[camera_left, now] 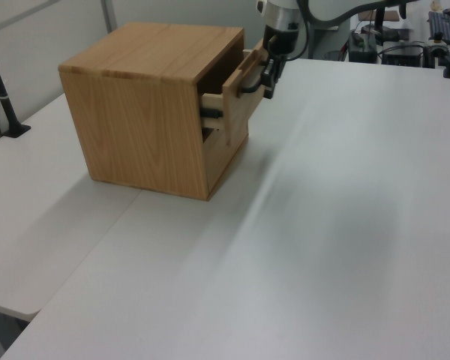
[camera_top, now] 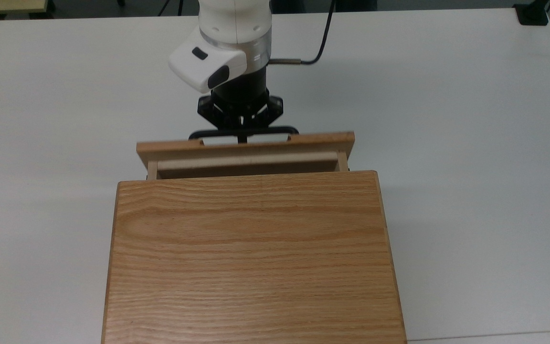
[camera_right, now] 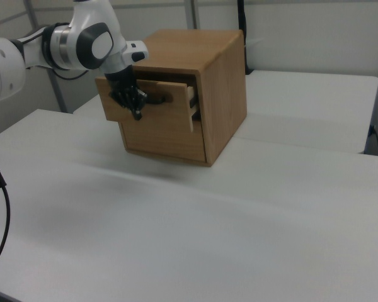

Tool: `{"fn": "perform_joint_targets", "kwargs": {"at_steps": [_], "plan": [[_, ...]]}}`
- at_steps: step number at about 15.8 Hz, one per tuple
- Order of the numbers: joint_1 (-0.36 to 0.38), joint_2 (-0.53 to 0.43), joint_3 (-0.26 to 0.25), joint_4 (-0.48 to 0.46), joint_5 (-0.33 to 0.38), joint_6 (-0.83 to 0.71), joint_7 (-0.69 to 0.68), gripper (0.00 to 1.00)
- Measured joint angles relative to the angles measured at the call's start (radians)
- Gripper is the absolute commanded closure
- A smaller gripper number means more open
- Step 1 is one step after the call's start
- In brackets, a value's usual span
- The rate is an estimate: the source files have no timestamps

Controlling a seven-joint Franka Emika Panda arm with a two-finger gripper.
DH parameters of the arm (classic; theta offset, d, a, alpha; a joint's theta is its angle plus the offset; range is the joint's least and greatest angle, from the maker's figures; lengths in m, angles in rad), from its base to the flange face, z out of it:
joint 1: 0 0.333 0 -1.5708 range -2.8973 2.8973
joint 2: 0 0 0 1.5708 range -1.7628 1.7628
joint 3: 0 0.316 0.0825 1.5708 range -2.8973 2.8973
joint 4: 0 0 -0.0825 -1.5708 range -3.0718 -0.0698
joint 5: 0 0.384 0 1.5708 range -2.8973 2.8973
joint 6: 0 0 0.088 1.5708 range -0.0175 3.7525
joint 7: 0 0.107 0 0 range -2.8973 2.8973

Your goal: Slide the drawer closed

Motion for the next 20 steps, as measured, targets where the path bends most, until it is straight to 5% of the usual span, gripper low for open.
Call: {"fn": "perform_joint_targets", "kwargs": {"at_steps": [8,16,19,20], "plan": [[0.014,0.100,-0.012,0.040,0.000,0.258,0.122,1.00],[0.017,0.072,-0.017,-0.005,-0.001,0.254,0.066,1.00],[0.016,-0.020,-0.021,-0.102,-0.001,0.078,0.041,0.85],[0.015,-0.058,-0.025,-0.125,-0.001,0.009,0.038,0.60]]}}
